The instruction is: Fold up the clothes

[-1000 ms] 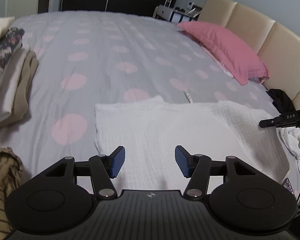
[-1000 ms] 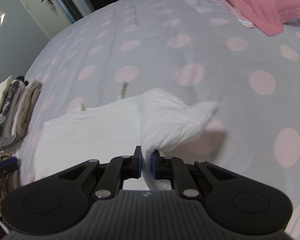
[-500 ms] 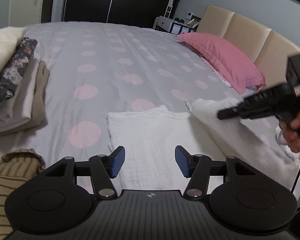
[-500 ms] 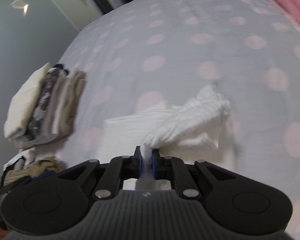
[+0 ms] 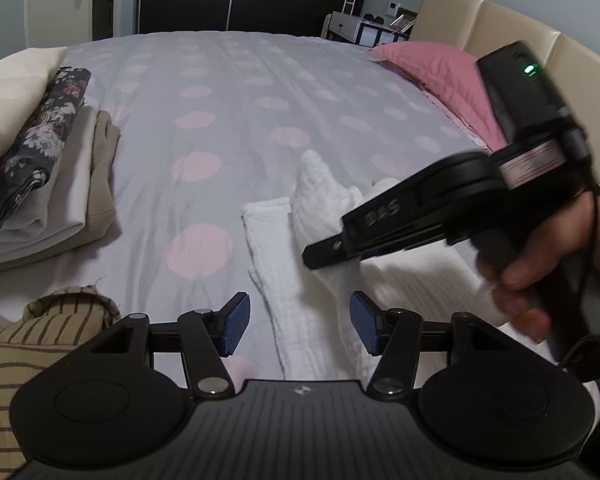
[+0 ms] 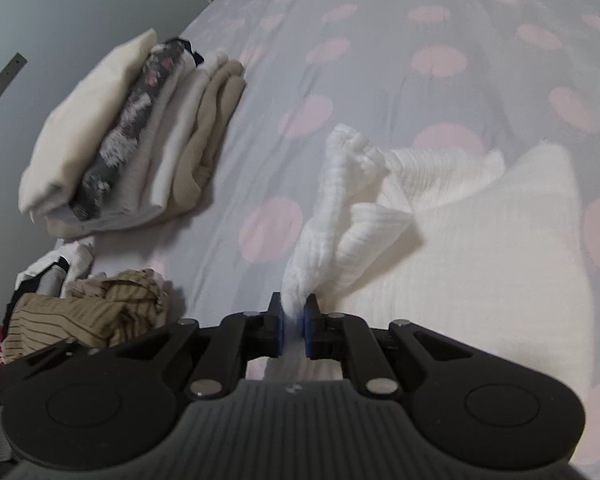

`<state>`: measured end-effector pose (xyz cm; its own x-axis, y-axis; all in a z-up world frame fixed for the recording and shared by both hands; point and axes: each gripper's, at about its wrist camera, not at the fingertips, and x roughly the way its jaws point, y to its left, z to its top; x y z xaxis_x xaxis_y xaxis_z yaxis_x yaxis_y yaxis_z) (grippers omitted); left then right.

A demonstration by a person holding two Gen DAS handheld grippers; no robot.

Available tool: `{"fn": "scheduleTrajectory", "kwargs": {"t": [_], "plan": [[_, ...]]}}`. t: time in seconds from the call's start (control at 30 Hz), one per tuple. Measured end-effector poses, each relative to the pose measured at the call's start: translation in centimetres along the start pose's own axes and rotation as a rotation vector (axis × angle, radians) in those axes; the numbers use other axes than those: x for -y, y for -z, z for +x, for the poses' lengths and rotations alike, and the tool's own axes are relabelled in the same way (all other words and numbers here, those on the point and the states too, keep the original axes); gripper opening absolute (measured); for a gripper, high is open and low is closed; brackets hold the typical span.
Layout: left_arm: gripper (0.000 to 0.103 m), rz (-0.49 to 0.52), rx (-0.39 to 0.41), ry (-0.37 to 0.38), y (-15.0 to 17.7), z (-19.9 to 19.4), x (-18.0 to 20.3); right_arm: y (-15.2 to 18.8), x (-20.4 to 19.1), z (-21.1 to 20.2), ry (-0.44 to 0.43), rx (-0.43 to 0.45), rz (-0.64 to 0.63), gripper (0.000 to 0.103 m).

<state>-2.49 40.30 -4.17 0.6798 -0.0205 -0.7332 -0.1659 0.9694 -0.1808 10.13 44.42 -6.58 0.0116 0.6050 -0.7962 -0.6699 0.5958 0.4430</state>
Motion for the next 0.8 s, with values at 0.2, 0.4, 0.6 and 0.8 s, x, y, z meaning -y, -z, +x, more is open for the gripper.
{"fn": "scheduleTrajectory", "kwargs": {"t": [0.2, 0.4, 0.6, 0.8], "plan": [[0.053, -0.005, -0.012, 0.002, 0.3, 0.0, -0.4, 0.2, 0.4, 0.3, -0.033, -0.010, 0.016, 0.031], [0.053, -0.017, -0.015, 0.035, 0.8, -0.6, -0.2, 0.7, 0.7, -3.1, -0.016, 0.026, -0.025, 0.034], [0.053, -0.001, -0.033, 0.090, 1.8, -1.7, 1.0, 4.0, 2.2, -8.1, 0.038, 0.078, -0.121, 0.038], [0.055, -0.005, -0.073, 0.151, 3.6, -2.3, 2.6, 10.2, 4.5, -11.7, 0.090, 0.126, -0.191, 0.045]]}}
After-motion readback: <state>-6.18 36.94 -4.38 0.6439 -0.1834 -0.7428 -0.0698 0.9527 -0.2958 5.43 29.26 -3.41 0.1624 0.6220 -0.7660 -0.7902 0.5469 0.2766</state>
